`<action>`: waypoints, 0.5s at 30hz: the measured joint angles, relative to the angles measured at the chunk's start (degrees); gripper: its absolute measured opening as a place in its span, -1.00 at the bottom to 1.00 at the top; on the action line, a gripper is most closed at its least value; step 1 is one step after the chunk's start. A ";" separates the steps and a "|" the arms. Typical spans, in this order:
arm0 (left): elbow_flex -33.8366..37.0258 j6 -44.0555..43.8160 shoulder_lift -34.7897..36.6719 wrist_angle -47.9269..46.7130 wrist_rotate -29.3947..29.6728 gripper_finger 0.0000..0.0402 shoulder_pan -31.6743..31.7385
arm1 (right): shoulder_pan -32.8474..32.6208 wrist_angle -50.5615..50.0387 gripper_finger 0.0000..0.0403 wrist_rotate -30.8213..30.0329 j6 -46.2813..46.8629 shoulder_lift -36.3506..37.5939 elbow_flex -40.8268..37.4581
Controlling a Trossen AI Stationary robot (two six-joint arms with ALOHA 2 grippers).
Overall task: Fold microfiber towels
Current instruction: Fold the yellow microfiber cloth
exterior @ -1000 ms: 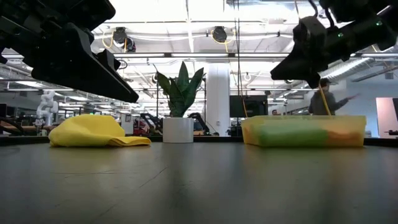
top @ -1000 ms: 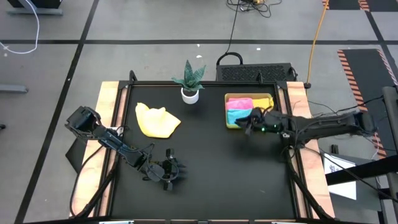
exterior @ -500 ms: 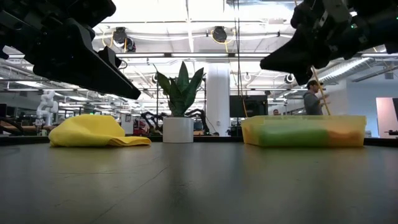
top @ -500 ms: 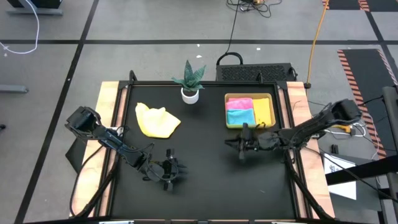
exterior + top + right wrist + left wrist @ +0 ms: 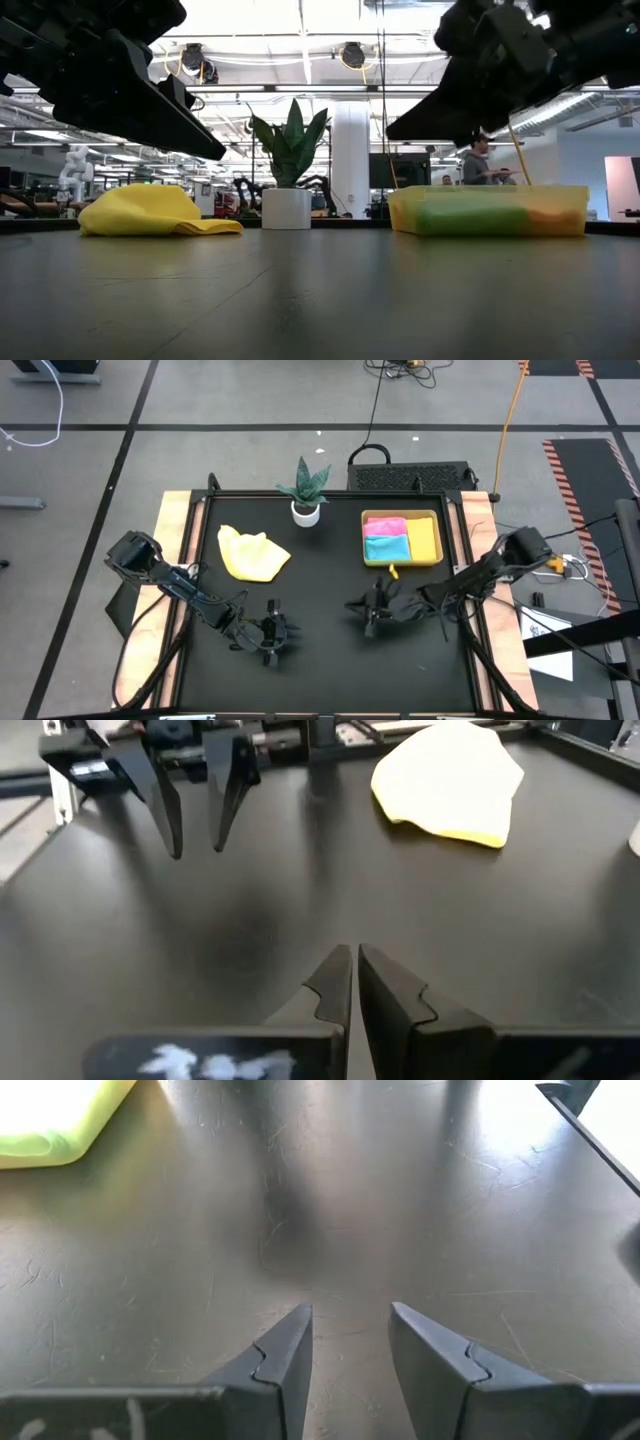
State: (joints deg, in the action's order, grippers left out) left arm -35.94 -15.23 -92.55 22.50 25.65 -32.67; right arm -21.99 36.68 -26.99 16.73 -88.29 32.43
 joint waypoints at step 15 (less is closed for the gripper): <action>-0.08 -5.56 5.04 -10.46 -0.04 -0.34 -2.74 | -0.05 20.68 -0.93 12.15 0.59 -15.24 1.65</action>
State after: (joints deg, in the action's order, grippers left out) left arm -36.02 -20.79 -87.51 12.04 25.61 -35.40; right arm -22.04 57.36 -14.83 17.32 -103.53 34.08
